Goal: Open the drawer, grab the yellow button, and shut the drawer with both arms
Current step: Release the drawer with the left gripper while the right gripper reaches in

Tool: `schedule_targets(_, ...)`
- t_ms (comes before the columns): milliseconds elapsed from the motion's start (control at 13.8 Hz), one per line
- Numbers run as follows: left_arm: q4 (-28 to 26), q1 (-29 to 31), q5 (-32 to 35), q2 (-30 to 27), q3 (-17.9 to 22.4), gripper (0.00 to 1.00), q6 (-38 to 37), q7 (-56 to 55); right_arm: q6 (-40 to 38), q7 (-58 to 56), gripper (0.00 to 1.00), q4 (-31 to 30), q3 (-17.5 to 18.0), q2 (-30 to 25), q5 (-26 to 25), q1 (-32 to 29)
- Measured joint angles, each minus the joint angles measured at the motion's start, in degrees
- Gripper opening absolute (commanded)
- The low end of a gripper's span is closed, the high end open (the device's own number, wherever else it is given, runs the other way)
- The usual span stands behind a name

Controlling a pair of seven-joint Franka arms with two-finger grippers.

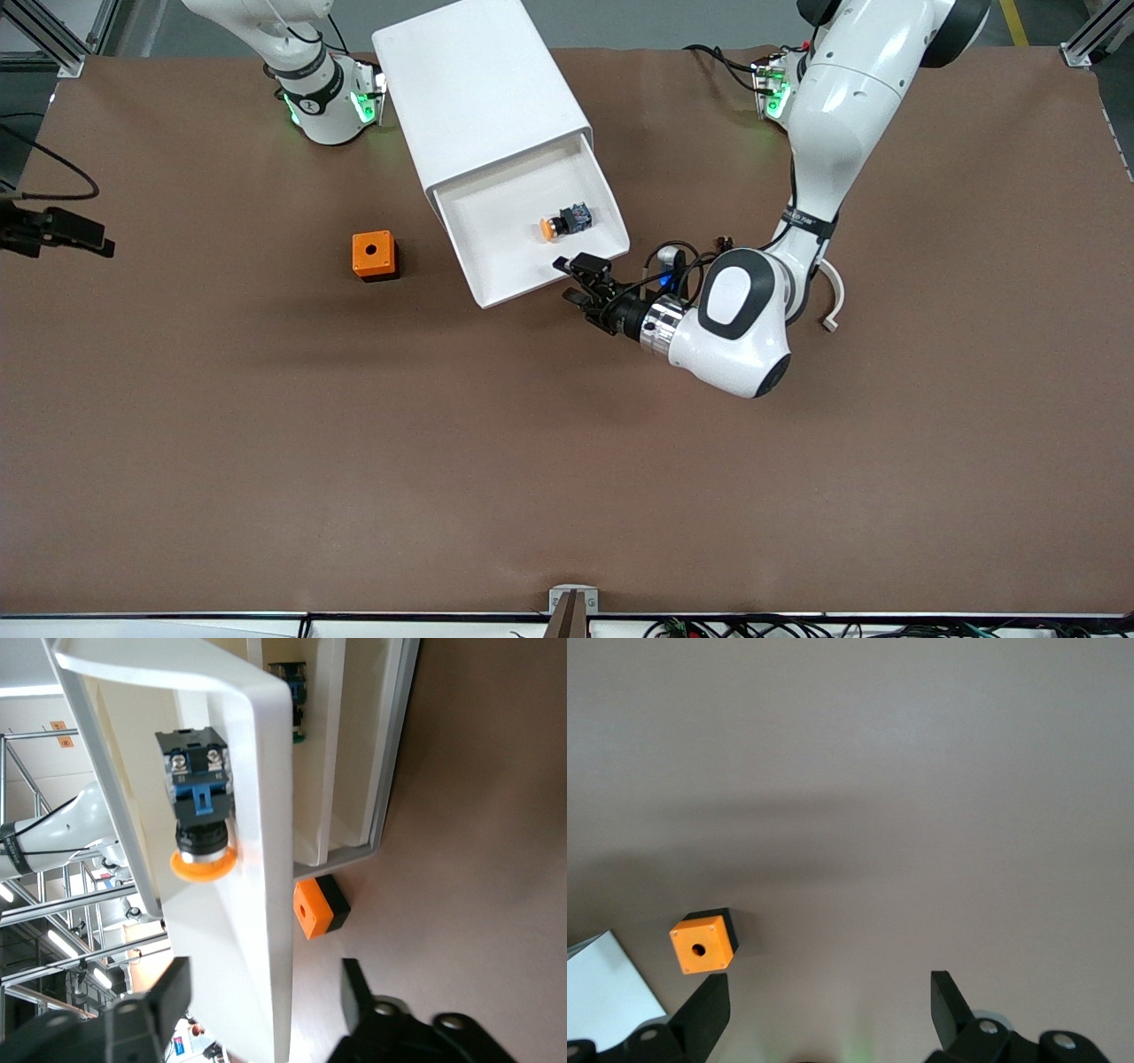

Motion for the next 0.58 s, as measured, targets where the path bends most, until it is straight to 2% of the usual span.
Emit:
schedule_targets(289,2.7,4.8,1.5,-0.1,0.1,1.00,0.0,0.8,0.9,0.2,1.00,1.0,-0.1,2.3,0.1,-2.4)
schedule_targets(433,3.4,7.6,4.2,-0.4,0.1,1.00,-0.5,2.1,0.6,6.4,1.00,1.4,0.5,2.3,0.7,-1.6)
schedule_targets(578,4.1,10.1,9.4,-1.3,0.1,1.00,-2.3,5.4,0.0,16.4,1.00,1.7,1.1,2.2,1.0,2.6)
